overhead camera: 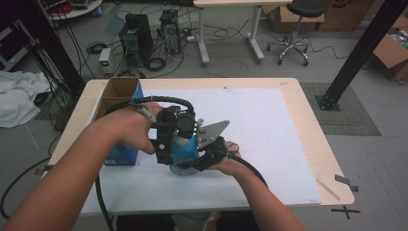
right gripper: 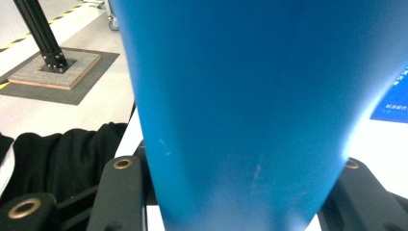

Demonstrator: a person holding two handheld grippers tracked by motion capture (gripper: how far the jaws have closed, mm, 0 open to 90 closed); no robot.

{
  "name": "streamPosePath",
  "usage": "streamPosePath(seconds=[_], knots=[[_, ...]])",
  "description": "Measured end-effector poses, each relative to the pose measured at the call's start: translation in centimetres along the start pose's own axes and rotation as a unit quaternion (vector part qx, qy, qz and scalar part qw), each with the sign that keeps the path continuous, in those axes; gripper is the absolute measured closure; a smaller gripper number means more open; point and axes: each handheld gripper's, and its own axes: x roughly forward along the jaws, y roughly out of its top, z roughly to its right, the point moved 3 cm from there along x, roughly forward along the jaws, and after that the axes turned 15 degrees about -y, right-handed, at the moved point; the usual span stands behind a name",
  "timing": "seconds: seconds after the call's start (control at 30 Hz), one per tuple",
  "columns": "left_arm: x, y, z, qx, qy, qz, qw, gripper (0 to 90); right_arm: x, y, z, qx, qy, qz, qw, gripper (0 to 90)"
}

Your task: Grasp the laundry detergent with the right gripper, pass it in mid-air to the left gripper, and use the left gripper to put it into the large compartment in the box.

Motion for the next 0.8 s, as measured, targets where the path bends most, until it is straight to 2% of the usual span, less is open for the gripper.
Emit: streamPosePath(seconds=[0.47, 0.5, 0.53, 0.57, 0.6, 0.67, 0.7, 0.73, 0.77, 0.8], knots=[[0.8, 0.5, 0.0, -0.010, -0.003, 0.009, 0.9999, 0.2, 1.2, 0.3, -0.5, 0.002, -0.004, 0.012, 0.9999, 47.2], [0.8, 0.5, -0.1, -0.013, -0.003, 0.006, 0.9999, 0.2, 1.1, 0.3, -0.7, 0.010, -0.001, 0.004, 0.9999, 47.2], [0.9, 0.5, -0.1, -0.014, -0.002, 0.006, 0.9999, 0.2, 1.3, 0.4, -0.4, -0.006, -0.008, 0.018, 0.9998, 47.2], [1.0, 0.4, -0.1, -0.015, -0.005, 0.006, 0.9998, 0.3, 1.2, 0.4, -0.7, 0.007, 0.000, 0.003, 1.0000, 47.2], [1.1, 0.4, -0.1, -0.018, -0.005, 0.010, 0.9998, 0.3, 1.5, 0.6, -0.2, -0.018, -0.010, 0.029, 0.9994, 47.2], [1.2, 0.4, -0.2, -0.019, -0.003, 0.009, 0.9998, 0.3, 1.6, 0.7, -0.3, -0.014, -0.007, 0.031, 0.9994, 47.2], [1.3, 0.5, -0.2, -0.019, -0.002, 0.009, 0.9998, 0.3, 1.4, 0.7, -0.6, 0.002, -0.004, 0.017, 0.9998, 47.2], [1.3, 0.5, -0.1, -0.019, 0.000, 0.009, 0.9998, 0.7, 1.3, 0.7, -0.6, 0.002, -0.002, 0.015, 0.9999, 47.1], [1.3, 0.5, -0.1, -0.020, 0.000, 0.007, 0.9998, 1.1, 1.5, 0.8, -0.4, -0.011, -0.006, 0.026, 0.9996, 47.1], [1.3, 0.5, -0.1, -0.021, 0.001, 0.009, 0.9997, 1.3, 1.3, 0.8, -0.6, 0.001, -0.003, 0.015, 0.9999, 47.1]])
